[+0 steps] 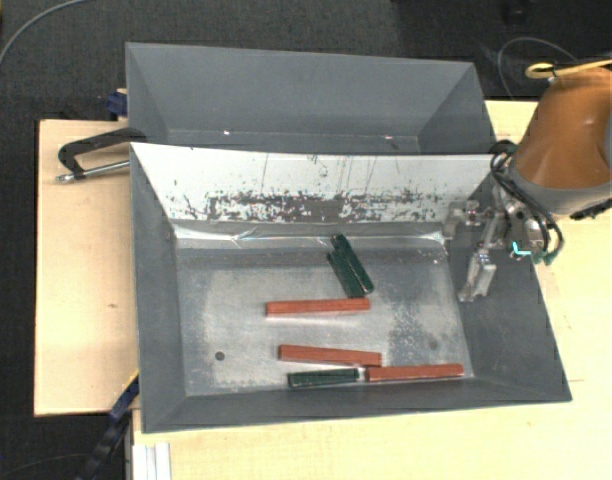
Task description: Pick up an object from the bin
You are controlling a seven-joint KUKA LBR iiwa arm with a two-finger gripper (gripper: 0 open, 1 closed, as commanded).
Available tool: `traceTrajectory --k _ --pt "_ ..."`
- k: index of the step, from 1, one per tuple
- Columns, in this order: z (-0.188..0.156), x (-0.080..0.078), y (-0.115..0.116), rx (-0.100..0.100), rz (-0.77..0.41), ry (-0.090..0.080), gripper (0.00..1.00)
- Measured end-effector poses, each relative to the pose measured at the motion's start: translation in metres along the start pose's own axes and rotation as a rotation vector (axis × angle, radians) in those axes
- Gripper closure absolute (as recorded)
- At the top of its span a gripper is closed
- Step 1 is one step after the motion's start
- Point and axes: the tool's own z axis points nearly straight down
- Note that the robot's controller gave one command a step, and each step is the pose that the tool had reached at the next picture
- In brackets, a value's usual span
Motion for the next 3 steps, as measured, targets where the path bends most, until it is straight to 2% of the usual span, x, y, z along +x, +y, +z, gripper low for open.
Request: traceTrajectory --k 1,2,3 --pt "0.067 -0.014 0.084 0.000 -0.158 -0.005 0.00" --pt "-0.005 0.005 0.178 -0.003 -0.011 -0.015 0.00" --pt "0.069 0.032 0.251 -0.001 -0.270 -0.001 0.00"
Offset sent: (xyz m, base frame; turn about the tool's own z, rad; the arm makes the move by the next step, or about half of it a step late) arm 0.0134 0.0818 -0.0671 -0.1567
